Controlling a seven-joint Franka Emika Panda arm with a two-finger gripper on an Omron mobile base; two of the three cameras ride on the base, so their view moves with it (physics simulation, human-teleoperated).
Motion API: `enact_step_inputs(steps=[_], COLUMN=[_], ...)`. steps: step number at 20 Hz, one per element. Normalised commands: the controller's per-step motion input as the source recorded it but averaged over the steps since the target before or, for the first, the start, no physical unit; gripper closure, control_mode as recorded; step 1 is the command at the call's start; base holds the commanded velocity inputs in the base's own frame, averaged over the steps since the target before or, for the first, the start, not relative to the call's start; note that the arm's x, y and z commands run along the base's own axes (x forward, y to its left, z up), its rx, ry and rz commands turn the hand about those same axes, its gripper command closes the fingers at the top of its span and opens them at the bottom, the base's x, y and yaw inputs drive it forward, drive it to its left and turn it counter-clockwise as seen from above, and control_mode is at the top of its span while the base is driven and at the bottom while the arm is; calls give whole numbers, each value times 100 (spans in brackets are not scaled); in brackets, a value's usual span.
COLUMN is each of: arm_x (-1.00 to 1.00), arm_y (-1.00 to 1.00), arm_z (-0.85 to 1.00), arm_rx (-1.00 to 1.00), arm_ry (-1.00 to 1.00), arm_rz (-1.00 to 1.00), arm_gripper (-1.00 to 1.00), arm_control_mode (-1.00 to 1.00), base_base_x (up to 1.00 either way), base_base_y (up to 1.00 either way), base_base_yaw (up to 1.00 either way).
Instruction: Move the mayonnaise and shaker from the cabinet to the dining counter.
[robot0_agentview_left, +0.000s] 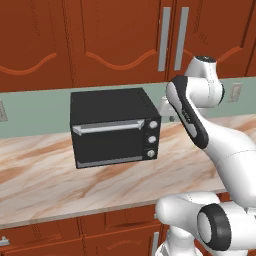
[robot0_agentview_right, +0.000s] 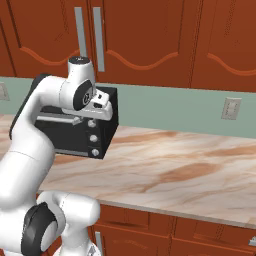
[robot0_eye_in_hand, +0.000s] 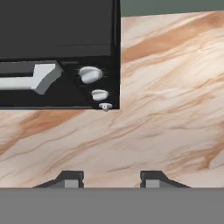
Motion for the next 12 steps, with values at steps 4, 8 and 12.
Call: enact_step_inputs(steps=[4,8,12], arm_x=[-30,-65,-53], arm_y=[0,0,0], arm_z=[0,12,38], arm_rx=[0,1,0], arm_ry=[-8,-38,-50], arm_rz=[0,0,0], arm_gripper=[-100,-100,-100], arm_control_mode=[-100,-100,-100], base_base_x=[0,0,0], base_base_y=[0,0,0], base_base_yaw=[0,0,0])
